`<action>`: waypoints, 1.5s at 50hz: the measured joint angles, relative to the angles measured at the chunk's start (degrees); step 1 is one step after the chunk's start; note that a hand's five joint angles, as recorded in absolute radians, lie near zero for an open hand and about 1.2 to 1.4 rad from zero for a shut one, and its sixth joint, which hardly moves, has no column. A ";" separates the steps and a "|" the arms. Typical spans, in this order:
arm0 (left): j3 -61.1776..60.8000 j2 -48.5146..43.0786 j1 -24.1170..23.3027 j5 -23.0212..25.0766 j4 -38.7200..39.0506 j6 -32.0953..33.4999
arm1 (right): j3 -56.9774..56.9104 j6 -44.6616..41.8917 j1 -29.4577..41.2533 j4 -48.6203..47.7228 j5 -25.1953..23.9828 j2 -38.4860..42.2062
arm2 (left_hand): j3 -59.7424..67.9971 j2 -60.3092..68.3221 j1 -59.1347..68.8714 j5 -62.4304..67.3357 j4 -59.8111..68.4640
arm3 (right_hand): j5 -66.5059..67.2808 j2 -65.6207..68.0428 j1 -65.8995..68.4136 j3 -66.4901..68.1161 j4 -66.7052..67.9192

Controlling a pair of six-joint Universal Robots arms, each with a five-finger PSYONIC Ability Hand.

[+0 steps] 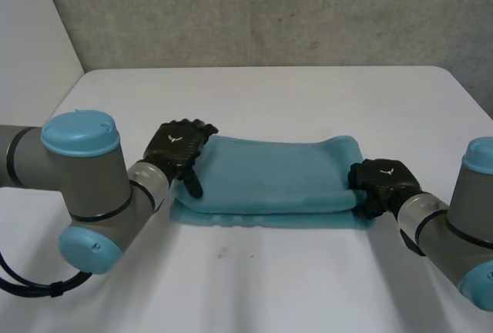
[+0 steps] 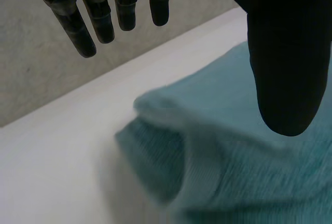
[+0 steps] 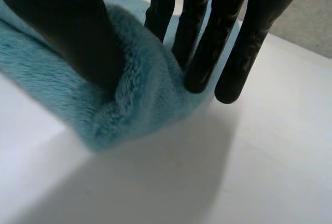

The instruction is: Fold the laundry

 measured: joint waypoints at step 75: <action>1.07 0.94 -0.28 -3.58 -10.17 -10.06 | -40.81 12.85 18.87 24.19 7.63 18.07 | 1.92 2.68 3.05 2.06 2.60 | -46.04 -49.09 -37.73 -49.26 -48.05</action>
